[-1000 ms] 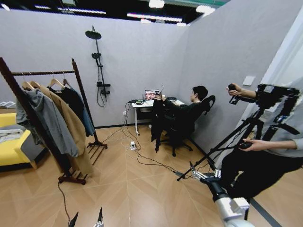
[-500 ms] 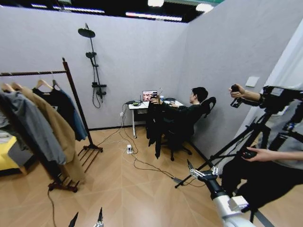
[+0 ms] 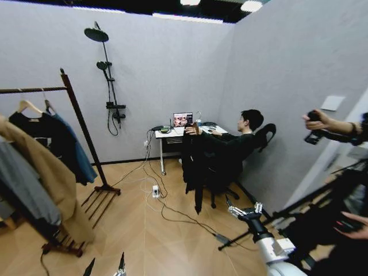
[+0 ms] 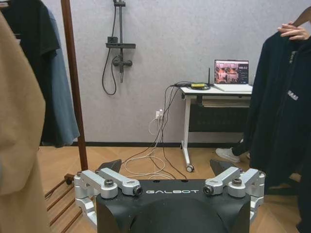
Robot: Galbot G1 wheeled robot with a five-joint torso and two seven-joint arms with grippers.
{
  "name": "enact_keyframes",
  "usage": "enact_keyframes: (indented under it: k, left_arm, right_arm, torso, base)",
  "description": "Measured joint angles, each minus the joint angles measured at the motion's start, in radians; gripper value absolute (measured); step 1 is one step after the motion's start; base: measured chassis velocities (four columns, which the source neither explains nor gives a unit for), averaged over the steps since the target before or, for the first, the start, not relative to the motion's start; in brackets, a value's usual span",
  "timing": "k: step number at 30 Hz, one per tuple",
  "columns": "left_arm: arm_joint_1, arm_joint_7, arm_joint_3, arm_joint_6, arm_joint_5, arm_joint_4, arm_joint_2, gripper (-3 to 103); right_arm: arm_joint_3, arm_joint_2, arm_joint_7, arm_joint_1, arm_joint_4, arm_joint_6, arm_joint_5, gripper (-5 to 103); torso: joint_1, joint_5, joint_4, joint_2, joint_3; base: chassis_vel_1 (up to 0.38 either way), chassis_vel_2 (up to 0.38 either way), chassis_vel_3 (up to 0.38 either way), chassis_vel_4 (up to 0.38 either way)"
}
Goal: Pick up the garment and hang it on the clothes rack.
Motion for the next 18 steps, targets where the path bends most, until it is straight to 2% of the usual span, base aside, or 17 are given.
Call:
enact_keyframes:
  k: [2, 3, 4, 5, 6, 7, 8, 10, 12, 13, 18]
  left_arm:
    - [0.000, 0.000, 0.000, 0.000, 0.000, 0.000, 0.000, 100]
    - [0.000, 0.000, 0.000, 0.000, 0.000, 0.000, 0.000, 100]
    - [0.000, 0.000, 0.000, 0.000, 0.000, 0.000, 0.000, 100]
    - [0.000, 0.000, 0.000, 0.000, 0.000, 0.000, 0.000, 100]
    - [0.000, 0.000, 0.000, 0.000, 0.000, 0.000, 0.000, 100]
    - [0.000, 0.000, 0.000, 0.000, 0.000, 0.000, 0.000, 100]
    - [0.000, 0.001, 0.000, 0.000, 0.000, 0.000, 0.000, 100]
    - [0.000, 0.001, 0.000, 0.000, 0.000, 0.000, 0.000, 100]
    - [0.000, 0.000, 0.000, 0.000, 0.000, 0.000, 0.000, 100]
    - [0.000, 0.000, 0.000, 0.000, 0.000, 0.000, 0.000, 100]
    - [0.000, 0.000, 0.000, 0.000, 0.000, 0.000, 0.000, 100]
  right_arm:
    - [0.000, 0.000, 0.000, 0.001, -0.003, 0.003, -0.004, 100]
    - [0.000, 0.000, -0.001, 0.001, -0.008, 0.011, -0.016, 100]
    - [0.000, 0.000, -0.001, 0.001, -0.008, 0.011, -0.016, 100]
    - [0.002, 0.002, -0.001, 0.000, -0.012, 0.018, -0.024, 100]
    - [0.003, 0.002, -0.001, 0.000, -0.017, 0.023, -0.029, 100]
    - [0.003, 0.002, -0.001, 0.000, -0.017, 0.023, -0.029, 100]
    - [0.005, 0.003, -0.001, -0.001, -0.020, 0.026, -0.031, 100]
    - [0.007, 0.003, -0.001, -0.002, -0.022, 0.029, -0.032, 100]
    - [0.009, 0.003, 0.001, -0.004, -0.030, 0.038, -0.032, 100]
    - [0.010, 0.003, 0.001, -0.005, -0.033, 0.042, -0.032, 100]
    - [0.009, 0.002, 0.019, -0.004, -0.040, 0.057, -0.031, 100]
  torso:
    - [0.000, 0.0008, 0.0001, 0.000, 0.000]
    - [0.000, -0.0009, 0.0000, 0.000, 0.000]
    - [0.000, -0.0009, 0.0000, 0.000, 0.000]
    - [0.000, -0.0007, -0.0006, 0.000, 0.000]
    - [0.000, 0.0014, 0.0001, 0.000, 0.000]
    - [0.000, 0.0014, 0.0001, 0.000, 0.000]
    - [0.000, -0.0005, -0.0004, 0.000, 0.000]
    - [-0.001, -0.0009, -0.0006, 0.000, -0.001]
    - [0.000, 0.0008, 0.0000, 0.000, 0.000]
    - [-0.001, -0.0012, -0.0003, 0.000, 0.000]
    - [-0.001, 0.0001, -0.0004, 0.000, 0.000]
  base:
    - [-0.398, 0.347, 0.398, -0.310]
    - [-0.408, 0.317, 0.408, -0.330]
    - [-0.408, 0.317, 0.408, -0.330]
    - [-0.394, 0.317, 0.358, -0.336]
    - [-0.341, 0.354, 0.358, -0.330]
    - [-0.341, 0.354, 0.358, -0.330]
    - [-0.374, 0.331, 0.339, -0.330]
    - [-0.374, 0.394, 0.337, -0.337]
    - [-0.287, 0.406, 0.273, -0.412]
    - [-0.261, 0.425, 0.265, -0.413]
    - [-0.241, 0.449, 0.228, -0.470]
